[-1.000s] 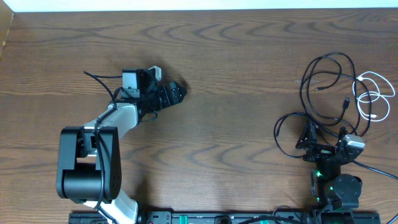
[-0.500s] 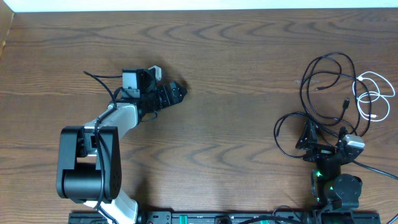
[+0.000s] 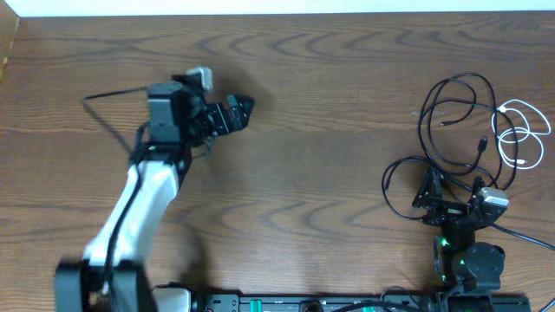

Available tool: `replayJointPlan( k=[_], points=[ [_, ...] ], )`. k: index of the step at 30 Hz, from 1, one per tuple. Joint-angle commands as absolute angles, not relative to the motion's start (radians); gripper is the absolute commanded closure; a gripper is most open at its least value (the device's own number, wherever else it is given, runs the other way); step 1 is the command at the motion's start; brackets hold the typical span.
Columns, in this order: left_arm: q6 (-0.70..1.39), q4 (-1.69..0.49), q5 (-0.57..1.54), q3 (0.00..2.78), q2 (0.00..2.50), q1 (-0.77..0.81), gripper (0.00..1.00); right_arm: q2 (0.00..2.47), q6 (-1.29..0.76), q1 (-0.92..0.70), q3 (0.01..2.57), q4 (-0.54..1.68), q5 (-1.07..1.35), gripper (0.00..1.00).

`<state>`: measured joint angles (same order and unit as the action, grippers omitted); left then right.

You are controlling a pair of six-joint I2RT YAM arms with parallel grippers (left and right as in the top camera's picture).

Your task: Untangle cables

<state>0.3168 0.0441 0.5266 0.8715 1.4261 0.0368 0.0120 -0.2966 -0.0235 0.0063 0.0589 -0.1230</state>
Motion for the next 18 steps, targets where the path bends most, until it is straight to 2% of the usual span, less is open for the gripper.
replayJointPlan(
  k=[1, 10, 13, 18],
  points=[
    [0.274, -0.007, 0.318, 0.870, 1.305, 0.039, 0.00, 0.006, -0.299, -0.023, 0.006, 0.064, -0.120, 0.01],
    [0.234, -0.265, -0.120, 0.863, 1.120, 0.038, 0.00, 0.006, -0.299, -0.023, 0.006, 0.064, -0.120, 0.01],
    [0.144, -0.236, -0.125, 0.822, 1.120, 0.038, 0.00, 0.006, -0.299, -0.023, 0.006, 0.064, -0.120, 0.01],
    [0.128, -0.040, -0.095, 0.680, 1.104, 0.038, 0.00, 0.006, -0.299, -0.023, 0.006, 0.064, -0.120, 0.01]
  ],
)
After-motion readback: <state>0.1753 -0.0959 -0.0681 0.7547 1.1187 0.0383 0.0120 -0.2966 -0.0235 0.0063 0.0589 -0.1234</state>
